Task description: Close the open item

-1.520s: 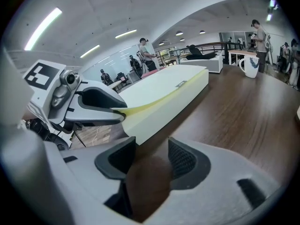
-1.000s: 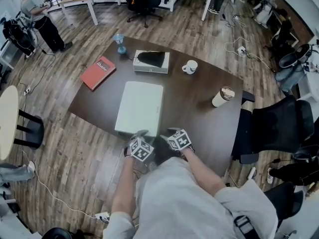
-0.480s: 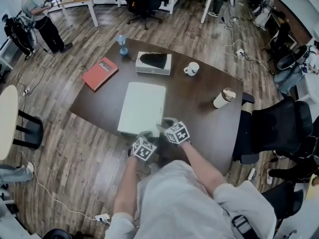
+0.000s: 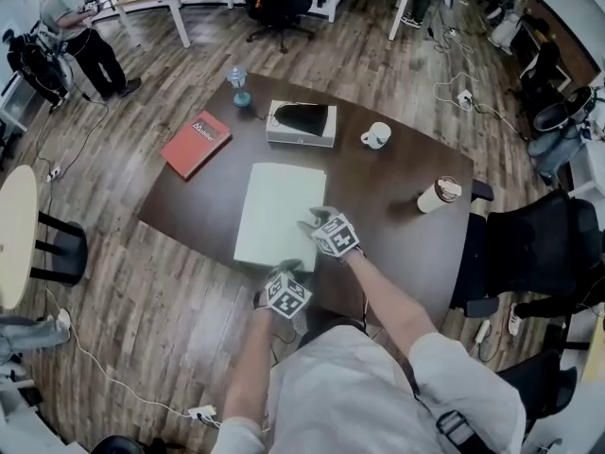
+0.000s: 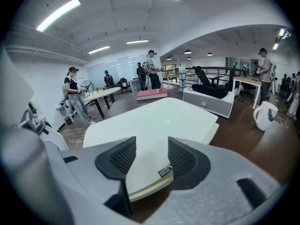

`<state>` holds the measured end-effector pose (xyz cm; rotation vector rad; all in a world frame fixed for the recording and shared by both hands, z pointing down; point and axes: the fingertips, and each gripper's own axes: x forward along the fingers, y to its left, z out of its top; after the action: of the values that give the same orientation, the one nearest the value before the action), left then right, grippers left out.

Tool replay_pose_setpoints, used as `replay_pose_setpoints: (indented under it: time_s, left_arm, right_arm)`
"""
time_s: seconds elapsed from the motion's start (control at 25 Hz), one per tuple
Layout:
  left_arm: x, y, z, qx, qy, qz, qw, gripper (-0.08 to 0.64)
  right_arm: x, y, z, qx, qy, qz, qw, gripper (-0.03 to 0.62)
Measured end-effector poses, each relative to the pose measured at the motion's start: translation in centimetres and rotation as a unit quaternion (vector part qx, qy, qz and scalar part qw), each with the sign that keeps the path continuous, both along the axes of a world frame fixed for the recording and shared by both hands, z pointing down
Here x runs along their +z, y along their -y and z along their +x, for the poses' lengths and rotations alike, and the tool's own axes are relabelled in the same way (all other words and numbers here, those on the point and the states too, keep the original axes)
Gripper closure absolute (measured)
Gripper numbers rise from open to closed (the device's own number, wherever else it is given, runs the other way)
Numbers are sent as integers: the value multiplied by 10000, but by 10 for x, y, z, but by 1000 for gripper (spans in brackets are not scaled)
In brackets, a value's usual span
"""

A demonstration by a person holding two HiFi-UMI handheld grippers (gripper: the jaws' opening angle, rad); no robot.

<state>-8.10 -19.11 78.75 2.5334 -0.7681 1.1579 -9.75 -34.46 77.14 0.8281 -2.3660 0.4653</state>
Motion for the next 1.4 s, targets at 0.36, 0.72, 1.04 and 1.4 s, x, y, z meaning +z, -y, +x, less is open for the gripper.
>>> replay_pose_setpoints:
  time_s: [0.36, 0.72, 1.04, 1.4]
  left_arm:
    - [4, 0, 3, -150, -294, 162, 9993, 399]
    - [-23, -9, -1, -890, -756, 307, 9927, 399]
    - [-38, -12, -5, -1927, -1226, 235, 9733, 399]
    - [-77, -19, 18, -2778, -1608, 274, 9467, 399]
  right_arm:
    - [21, 7, 5, 139, -268, 9, 9995, 371]
    - [16, -3, 23, 372, -604, -58, 9975, 357]
    - [-22, -30, 42, 314, -226, 195, 9991, 357]
    - [-65, -101, 87, 328, 315, 220, 9987, 357]
